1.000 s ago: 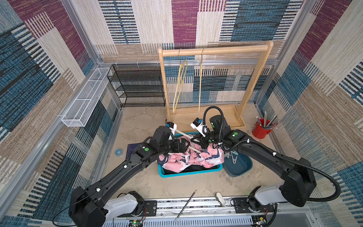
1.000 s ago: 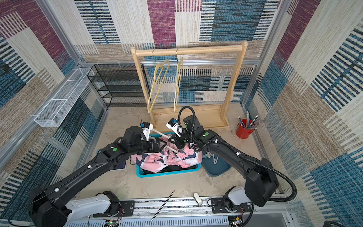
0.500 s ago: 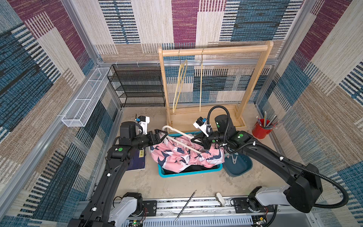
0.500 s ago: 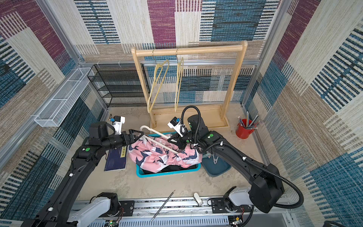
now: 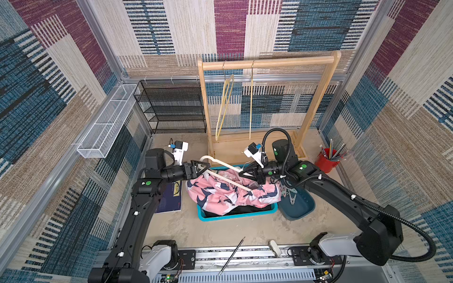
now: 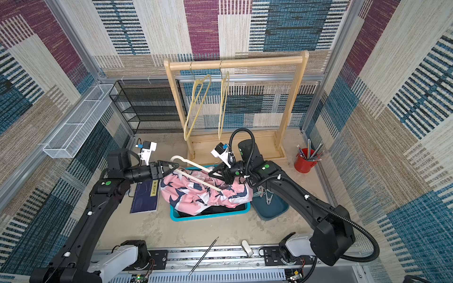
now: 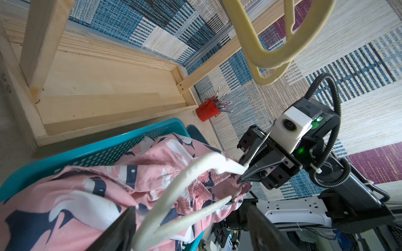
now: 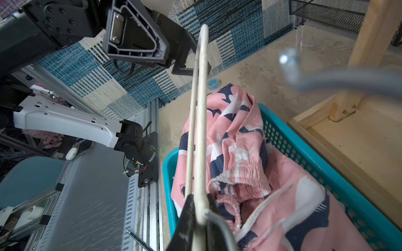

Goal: Remove the clothespins securing shorts to the hanger
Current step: Remove the shorts from the hanger.

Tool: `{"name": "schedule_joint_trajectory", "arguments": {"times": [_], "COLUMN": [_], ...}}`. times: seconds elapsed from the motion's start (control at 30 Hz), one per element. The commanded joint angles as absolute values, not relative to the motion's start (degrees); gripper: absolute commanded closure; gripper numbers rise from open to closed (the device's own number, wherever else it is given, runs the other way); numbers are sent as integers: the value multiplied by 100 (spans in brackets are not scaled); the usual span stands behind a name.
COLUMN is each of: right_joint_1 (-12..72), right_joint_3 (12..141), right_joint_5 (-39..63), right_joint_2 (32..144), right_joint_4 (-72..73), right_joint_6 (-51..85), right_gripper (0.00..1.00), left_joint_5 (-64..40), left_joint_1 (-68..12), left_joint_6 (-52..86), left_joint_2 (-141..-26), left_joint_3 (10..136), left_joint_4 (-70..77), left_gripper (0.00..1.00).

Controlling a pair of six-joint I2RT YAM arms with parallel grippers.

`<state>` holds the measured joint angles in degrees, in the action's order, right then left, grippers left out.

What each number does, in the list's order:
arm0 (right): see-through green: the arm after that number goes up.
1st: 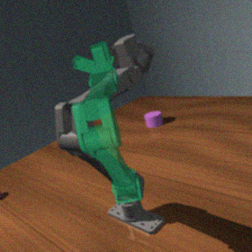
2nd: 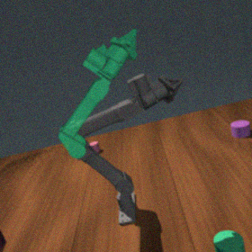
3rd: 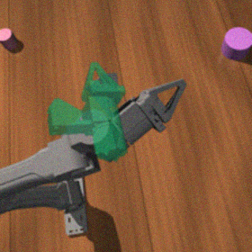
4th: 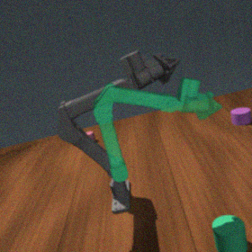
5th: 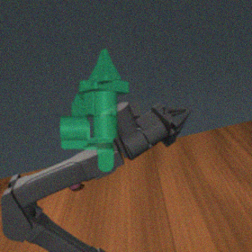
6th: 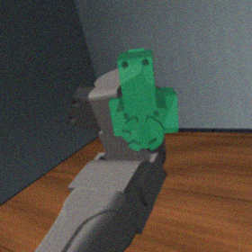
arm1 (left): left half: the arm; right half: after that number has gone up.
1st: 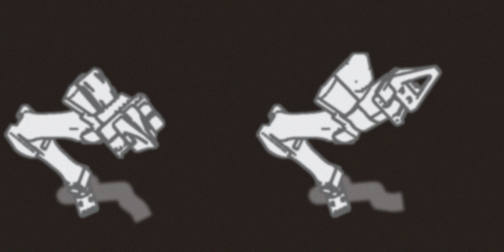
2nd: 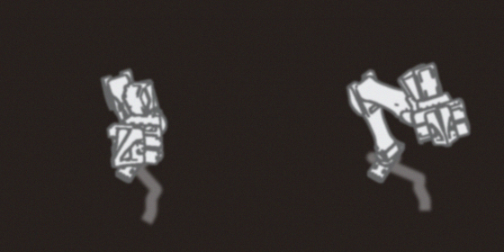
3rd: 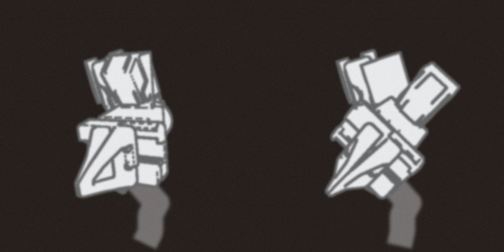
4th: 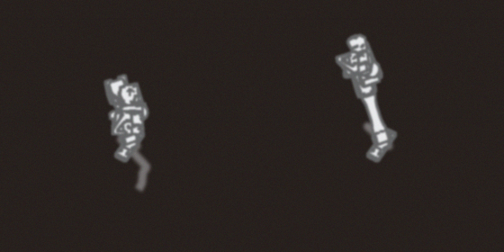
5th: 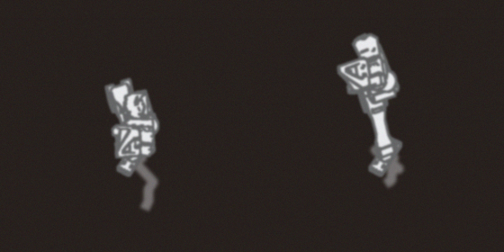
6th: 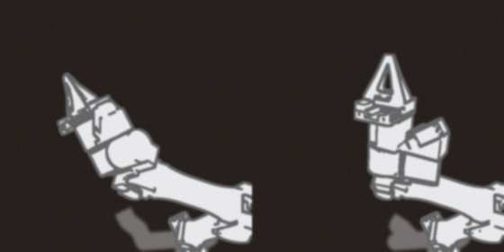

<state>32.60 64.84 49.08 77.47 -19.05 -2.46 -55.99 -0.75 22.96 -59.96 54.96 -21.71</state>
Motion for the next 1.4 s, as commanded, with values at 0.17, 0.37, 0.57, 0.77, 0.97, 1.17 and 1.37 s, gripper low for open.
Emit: {"name": "schedule_joint_trajectory", "arguments": {"times": [0.17, 0.37, 0.57, 0.77, 0.97, 1.17, 1.37], "right_joint_1": [3228, 3226, 3224, 3226, 3226, 3226, 3225], "right_joint_3": [6432, 6425, 6530, 6616, 6608, 6526, 6460], "right_joint_5": [5228, 5379, 5449, 5506, 5397, 5005, 4083], "right_joint_2": [7578, 7619, 7768, 7892, 7866, 7801, 7633], "right_joint_4": [-1661, -1636, -1609, -1583, -1589, -1679, -2176], "right_joint_6": [-165, -153, -160, -152, -158, -93, -5], "right_gripper": [100, 100, 100, 100, 100, 79, 50], "left_joint_5": [-5702, -6050, -6575, -6709, -6794, -6731, -6551], "left_joint_1": [79, 88, 83, 87, 88, 95, 282], "left_joint_6": [2062, 2162, 2276, 2243, 2273, 2385, 2201], "left_joint_2": [-6056, -6081, -6056, -6030, -6020, -6021, -5971], "left_joint_3": [5616, 5558, 5372, 5331, 5317, 5381, 5768], "left_joint_4": [-2161, -1936, -1652, -1663, -1601, -1481, -1885], "left_gripper": [14, 26, 48, 64, 93, 100, 100]}}
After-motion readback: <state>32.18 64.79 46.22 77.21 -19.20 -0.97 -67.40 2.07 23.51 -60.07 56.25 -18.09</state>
